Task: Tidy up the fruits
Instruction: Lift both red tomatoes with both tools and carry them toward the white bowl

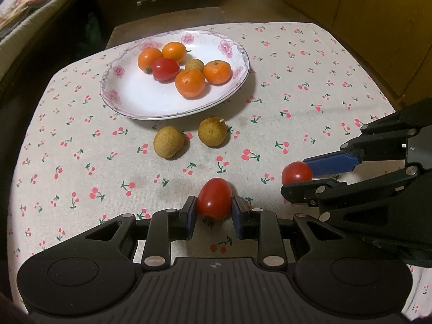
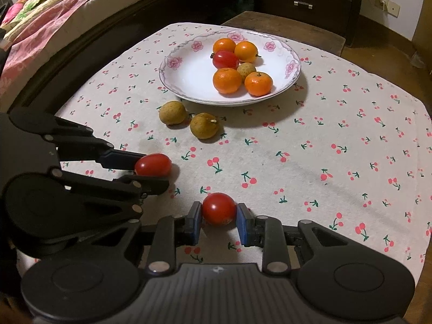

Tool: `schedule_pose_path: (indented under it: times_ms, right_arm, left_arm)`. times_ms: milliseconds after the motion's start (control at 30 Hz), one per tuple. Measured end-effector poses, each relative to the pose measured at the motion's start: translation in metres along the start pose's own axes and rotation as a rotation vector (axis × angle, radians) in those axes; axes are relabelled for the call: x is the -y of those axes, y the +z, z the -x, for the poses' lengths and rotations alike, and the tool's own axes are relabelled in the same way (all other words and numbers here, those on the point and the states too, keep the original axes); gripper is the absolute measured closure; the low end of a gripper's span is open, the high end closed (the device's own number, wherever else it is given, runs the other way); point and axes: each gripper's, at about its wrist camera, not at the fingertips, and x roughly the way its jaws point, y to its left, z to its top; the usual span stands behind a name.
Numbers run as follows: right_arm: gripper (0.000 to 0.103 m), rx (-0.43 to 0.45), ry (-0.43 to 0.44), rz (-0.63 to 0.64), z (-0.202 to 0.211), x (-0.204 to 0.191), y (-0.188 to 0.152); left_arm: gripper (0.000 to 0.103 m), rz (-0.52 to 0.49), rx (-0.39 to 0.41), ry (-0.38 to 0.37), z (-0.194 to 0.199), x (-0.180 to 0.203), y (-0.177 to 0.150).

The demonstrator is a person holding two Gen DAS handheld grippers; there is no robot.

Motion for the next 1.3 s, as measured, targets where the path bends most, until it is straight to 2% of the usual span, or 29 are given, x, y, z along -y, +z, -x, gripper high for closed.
schedule_pose_path:
  times_ms: [967, 1300]
  right_arm:
    - [0.068, 0.037, -0.024, 0.028, 0.006, -0.006, 0.010]
    - [0.068, 0.055, -0.022, 0.019, 0.007, -0.003, 0.015]
  left_arm:
    - [0.068, 0.008, 0.053, 0.058, 0.015, 0.000, 0.011]
    - [0.068, 0.024, 0.068, 0.057, 0.016, -0.003, 0.017]
